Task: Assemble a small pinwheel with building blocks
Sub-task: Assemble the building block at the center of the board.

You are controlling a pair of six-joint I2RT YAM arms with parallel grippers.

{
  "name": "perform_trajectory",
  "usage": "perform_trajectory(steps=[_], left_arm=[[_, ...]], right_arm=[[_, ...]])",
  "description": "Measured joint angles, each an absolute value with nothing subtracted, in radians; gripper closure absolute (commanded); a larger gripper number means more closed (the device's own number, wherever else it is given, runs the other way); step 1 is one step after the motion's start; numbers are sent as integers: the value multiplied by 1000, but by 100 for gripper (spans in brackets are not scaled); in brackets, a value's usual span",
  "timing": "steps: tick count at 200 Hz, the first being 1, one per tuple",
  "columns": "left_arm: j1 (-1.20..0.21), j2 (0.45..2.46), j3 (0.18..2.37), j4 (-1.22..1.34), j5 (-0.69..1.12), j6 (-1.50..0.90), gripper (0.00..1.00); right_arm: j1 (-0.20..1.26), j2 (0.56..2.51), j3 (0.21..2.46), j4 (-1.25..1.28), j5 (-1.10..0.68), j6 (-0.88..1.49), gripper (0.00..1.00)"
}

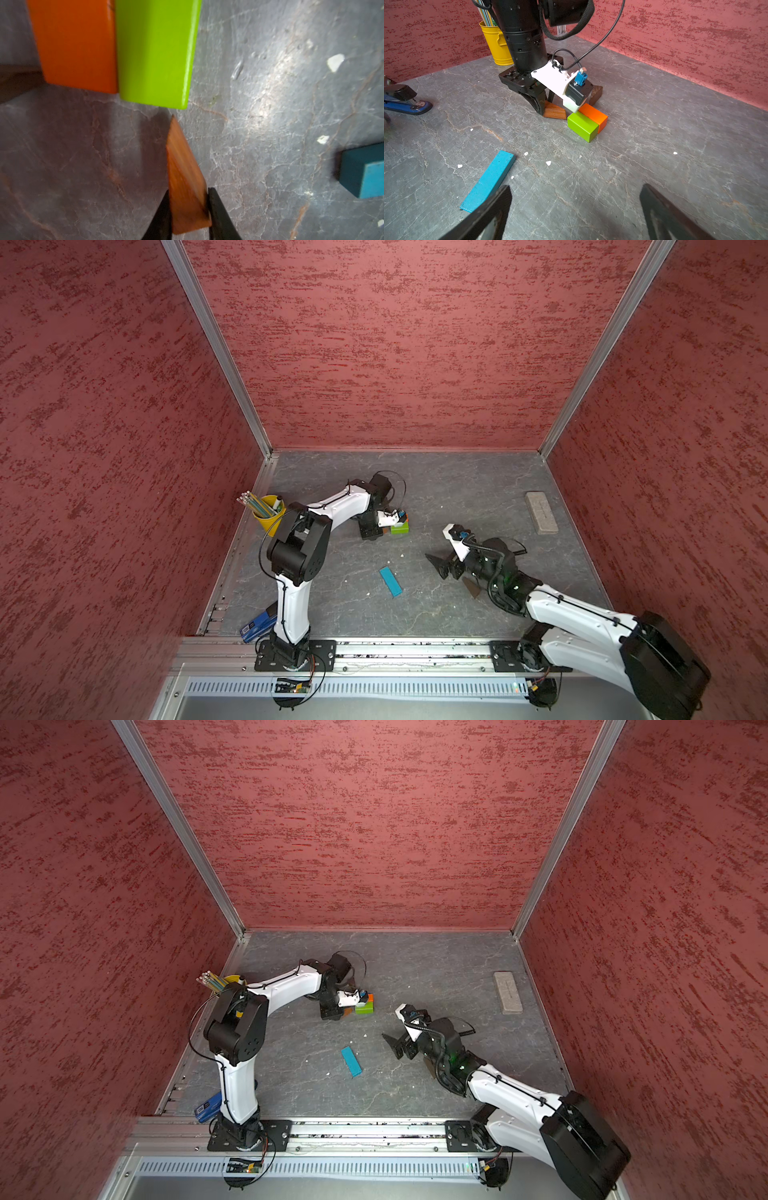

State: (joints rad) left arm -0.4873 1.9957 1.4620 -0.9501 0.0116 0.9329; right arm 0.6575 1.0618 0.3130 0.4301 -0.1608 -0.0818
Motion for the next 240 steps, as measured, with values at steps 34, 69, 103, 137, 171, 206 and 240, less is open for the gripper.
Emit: perform_trajectory(steps=[34, 69, 103, 137, 171, 206, 240], left_arm=[[-487, 2001, 1484, -954, 4, 936, 73], [-487, 2020, 1491, -958, -1, 940, 73], [-488, 2033, 1491, -968, -2, 940, 73], [-491, 2038, 1496, -972, -2, 940, 72], [-498, 2042, 1503, -973, -2, 941, 72], [-501, 2044, 1514, -977, -2, 941, 72], [-500, 2044, 1517, -978, -3, 941, 67]], right_arm=[[657, 1061, 313, 430, -161, -82, 1], [657, 1056, 313, 430, -161, -81, 1], [657, 1056, 313, 430, -161, -81, 1], [657, 1050, 313, 430, -161, -81, 1], [657, 1048, 313, 430, -161, -81, 1], [657, 1046, 311, 430, -161, -81, 1], [657, 1046, 311, 430, -162, -78, 1]])
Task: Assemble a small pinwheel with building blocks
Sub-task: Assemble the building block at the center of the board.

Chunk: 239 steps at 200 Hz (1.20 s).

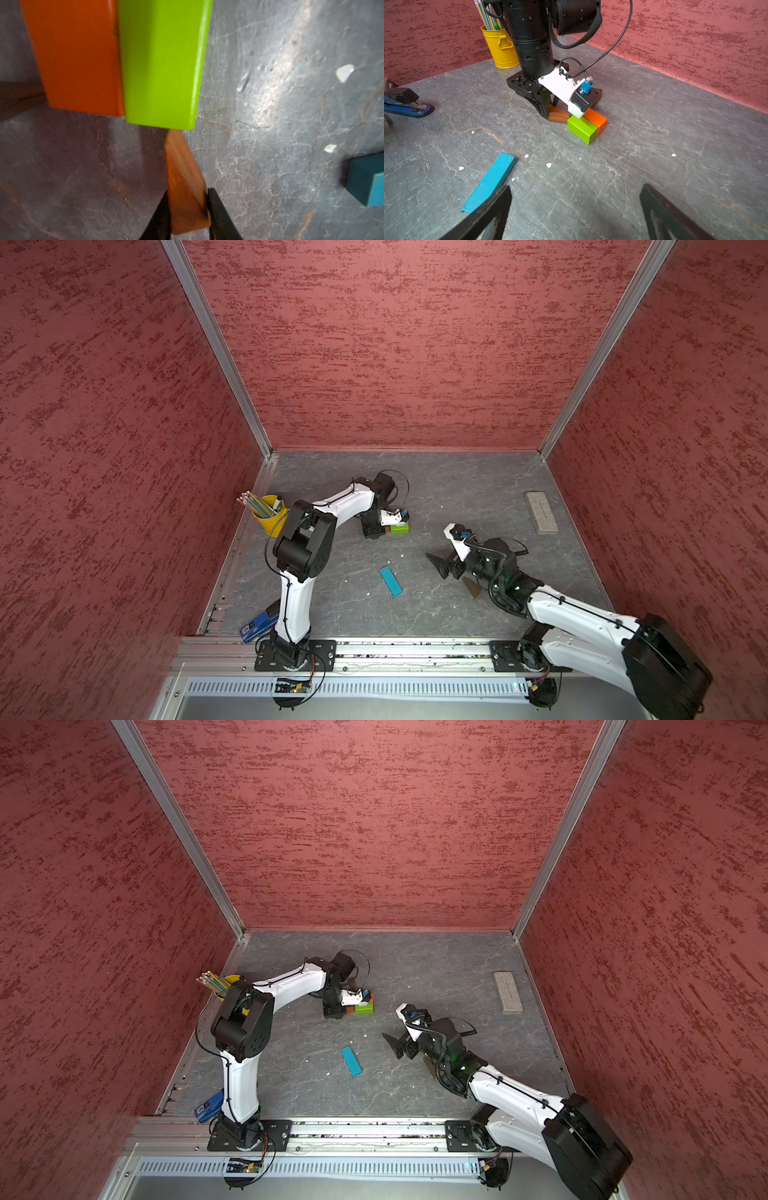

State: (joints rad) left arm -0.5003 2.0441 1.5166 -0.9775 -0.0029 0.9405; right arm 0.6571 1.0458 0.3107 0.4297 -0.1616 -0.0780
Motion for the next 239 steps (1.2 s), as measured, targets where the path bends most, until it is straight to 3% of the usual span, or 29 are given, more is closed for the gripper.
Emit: perform_trajectory(steps=[71, 129, 198, 217, 219, 221, 223, 239], left_arm=[[-500, 2044, 1517, -976, -6, 941, 64], [-498, 2029, 1512, -956, 10, 947, 55], [-458, 1715, 1401, -863, 91, 939, 49], [-455, 1571, 1315, -799, 120, 910, 39], [-455, 1550, 1301, -788, 125, 911, 29], [-454, 1533, 1289, -780, 130, 904, 7], [-455, 1522, 1282, -774, 131, 899, 2], [-453, 1365, 1167, -682, 180, 866, 0]], right_arm=[[657, 1040, 303, 430, -162, -78, 1], [657, 1040, 303, 430, -162, -75, 1], [593, 1016, 384, 305, -84, -58, 1], [571, 1033, 466, 220, 11, -52, 1], [569, 1039, 477, 209, 22, -51, 1], [568, 1043, 485, 201, 30, -50, 1], [567, 1048, 497, 189, 39, -49, 1], [553, 1119, 604, 100, 117, -31, 3]])
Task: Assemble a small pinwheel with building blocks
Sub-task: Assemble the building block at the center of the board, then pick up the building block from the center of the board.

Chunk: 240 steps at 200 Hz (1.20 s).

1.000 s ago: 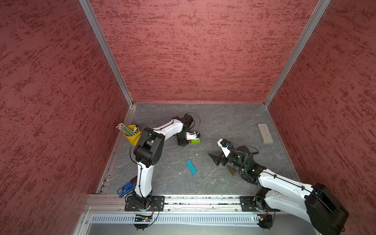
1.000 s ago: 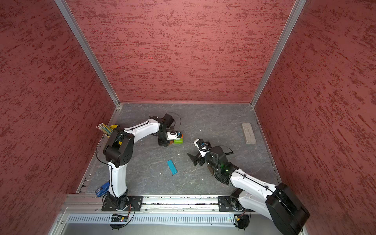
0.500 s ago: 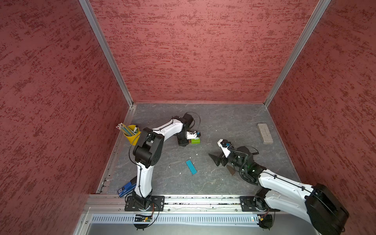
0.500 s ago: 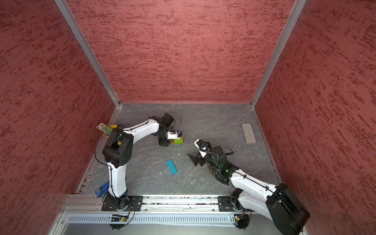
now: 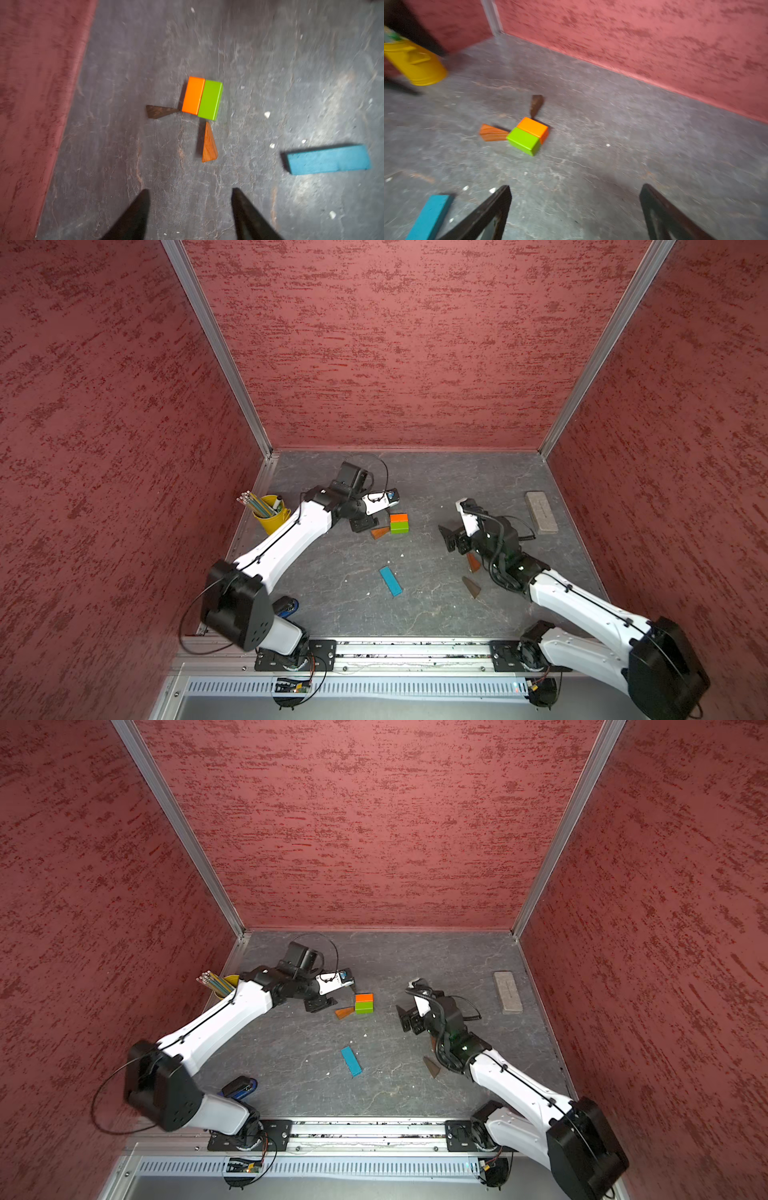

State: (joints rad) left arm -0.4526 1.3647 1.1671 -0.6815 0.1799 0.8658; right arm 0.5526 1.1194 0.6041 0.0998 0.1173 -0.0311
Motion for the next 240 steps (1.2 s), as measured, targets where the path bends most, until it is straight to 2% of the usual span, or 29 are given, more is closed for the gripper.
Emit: perform_trajectory(steps=[28, 54, 77, 100, 119, 141, 206, 240], left_arm=[[-440, 1132, 983, -539, 270, 780, 0], [-437, 1023, 904, -506, 360, 677, 0], [-439, 961, 843, -492, 456, 572, 0], [-449, 907, 755, -440, 561, 501, 0], [-468, 891, 719, -420, 627, 474, 0], [-492, 892, 719, -399, 653, 455, 0], [-528, 874, 720, -393, 592, 442, 0], [-528, 871, 720, -392, 577, 443, 0]], right_arm=[[541, 1245, 782, -88, 206, 29, 15], [540, 1295, 889, -325, 269, 188, 20], [540, 1263, 890, -500, 280, 348, 25], [540, 1174, 796, -597, 260, 483, 27], [540, 1123, 702, -617, 232, 550, 30], [540, 1148, 646, -605, 205, 588, 35], [540, 1238, 603, -489, 179, 610, 39], [540, 1246, 595, -459, 179, 608, 48]])
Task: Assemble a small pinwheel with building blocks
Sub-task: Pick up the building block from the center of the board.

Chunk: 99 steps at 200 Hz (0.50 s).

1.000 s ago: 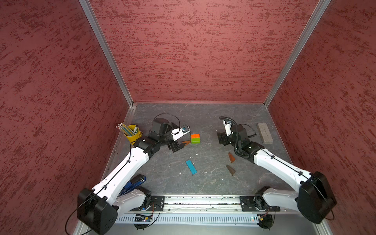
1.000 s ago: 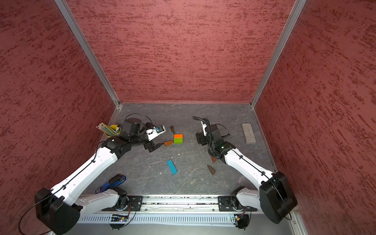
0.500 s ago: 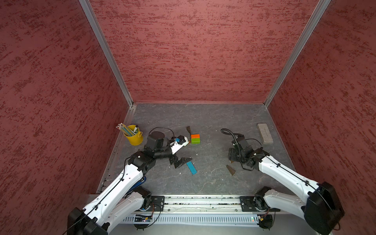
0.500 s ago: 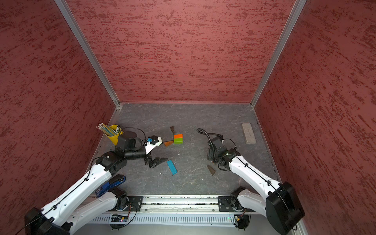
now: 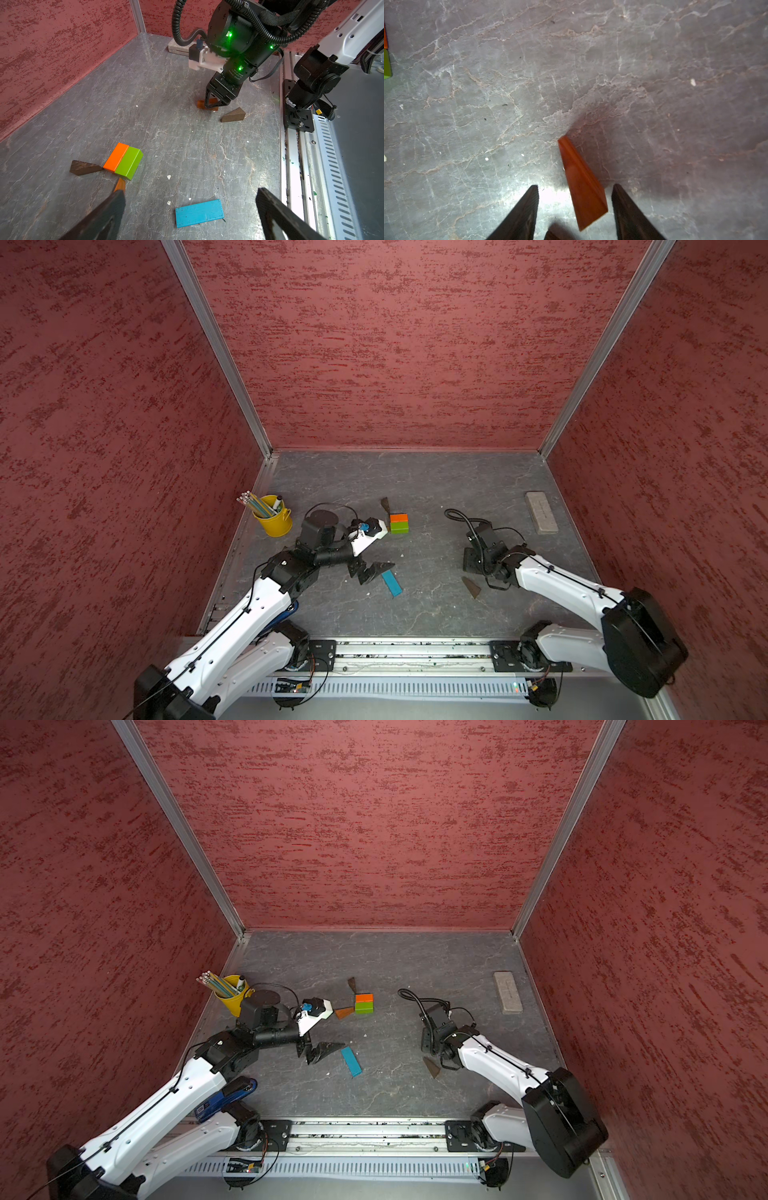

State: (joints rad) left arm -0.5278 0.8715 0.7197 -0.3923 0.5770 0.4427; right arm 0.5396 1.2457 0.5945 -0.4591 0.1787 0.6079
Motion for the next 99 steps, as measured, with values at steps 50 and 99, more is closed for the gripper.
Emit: perform_trajectory(steps=[50, 99], left_arm=[[-528, 871, 720, -392, 570, 446, 0], [-528, 871, 720, -391, 570, 450, 0]], right_arm=[[540, 1265, 589, -465, 179, 611, 47], [540, 1273, 590, -477, 181, 612, 58]])
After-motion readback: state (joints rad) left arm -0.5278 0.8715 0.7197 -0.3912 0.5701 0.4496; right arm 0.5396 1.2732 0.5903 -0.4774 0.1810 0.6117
